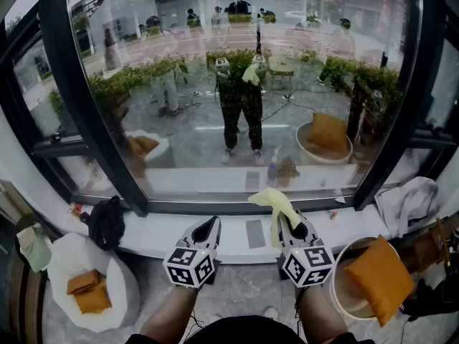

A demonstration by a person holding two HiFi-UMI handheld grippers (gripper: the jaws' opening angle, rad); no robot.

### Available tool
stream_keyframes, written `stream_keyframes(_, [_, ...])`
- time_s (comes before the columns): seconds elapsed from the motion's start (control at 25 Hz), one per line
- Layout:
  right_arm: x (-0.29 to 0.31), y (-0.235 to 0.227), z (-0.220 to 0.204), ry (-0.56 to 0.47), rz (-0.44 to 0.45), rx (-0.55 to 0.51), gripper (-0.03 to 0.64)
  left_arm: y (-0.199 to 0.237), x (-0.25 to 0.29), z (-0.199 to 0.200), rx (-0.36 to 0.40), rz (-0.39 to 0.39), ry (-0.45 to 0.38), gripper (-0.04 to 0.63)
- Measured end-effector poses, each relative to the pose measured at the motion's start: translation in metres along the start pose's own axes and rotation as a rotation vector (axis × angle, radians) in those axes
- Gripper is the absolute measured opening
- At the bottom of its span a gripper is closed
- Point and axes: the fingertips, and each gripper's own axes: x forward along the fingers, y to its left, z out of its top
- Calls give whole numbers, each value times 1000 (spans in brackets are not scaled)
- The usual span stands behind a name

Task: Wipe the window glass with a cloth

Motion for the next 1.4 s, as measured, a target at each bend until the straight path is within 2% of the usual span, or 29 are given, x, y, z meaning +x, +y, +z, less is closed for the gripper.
stream_keyframes(0.6, [2,-2,-1,-6,7,20,32,0,2,1,2,0,-1,6])
stream_keyframes(0.88, [-2,1,-2,-2,9,-2,32,-3,-1,-1,9,-7,3,6])
stream_keyframes(1.4, [-7,-16,-5,2,17,19,32,-18,12,-10,8,-15,14,6])
